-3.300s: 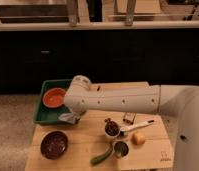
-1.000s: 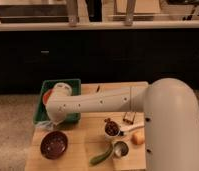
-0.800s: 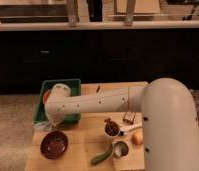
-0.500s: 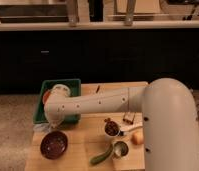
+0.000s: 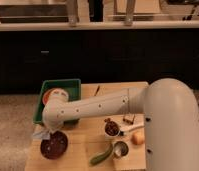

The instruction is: Wipe purple bowl with towel

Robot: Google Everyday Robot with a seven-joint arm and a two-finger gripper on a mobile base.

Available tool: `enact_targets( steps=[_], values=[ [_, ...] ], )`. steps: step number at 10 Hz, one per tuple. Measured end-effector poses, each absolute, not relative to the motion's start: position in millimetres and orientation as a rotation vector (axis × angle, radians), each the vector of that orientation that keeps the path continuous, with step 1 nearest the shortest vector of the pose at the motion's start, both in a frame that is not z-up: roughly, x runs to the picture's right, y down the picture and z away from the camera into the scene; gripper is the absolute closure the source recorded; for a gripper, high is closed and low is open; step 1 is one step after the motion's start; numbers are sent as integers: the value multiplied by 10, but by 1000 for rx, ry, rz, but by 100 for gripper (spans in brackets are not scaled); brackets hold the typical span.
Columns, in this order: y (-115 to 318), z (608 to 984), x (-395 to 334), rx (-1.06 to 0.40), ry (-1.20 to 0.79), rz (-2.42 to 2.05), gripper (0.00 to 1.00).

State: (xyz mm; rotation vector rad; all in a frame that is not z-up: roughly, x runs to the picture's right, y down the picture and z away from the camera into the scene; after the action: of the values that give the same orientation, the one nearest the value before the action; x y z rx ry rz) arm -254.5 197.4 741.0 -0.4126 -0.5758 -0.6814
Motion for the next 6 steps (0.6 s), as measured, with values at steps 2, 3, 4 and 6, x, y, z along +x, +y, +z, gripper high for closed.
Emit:
enact_targets(
  steps=[2,3,4,6],
  values=[
    [2093,7365,-2555,-424,-581,-694,99],
    [2155,7358,-2569,-429,-587,-701,99],
    [2212,7349,-2591,-433,-594,-709,99],
    [2290,7344,-2620,-443,-604,-720,99]
  ],
)
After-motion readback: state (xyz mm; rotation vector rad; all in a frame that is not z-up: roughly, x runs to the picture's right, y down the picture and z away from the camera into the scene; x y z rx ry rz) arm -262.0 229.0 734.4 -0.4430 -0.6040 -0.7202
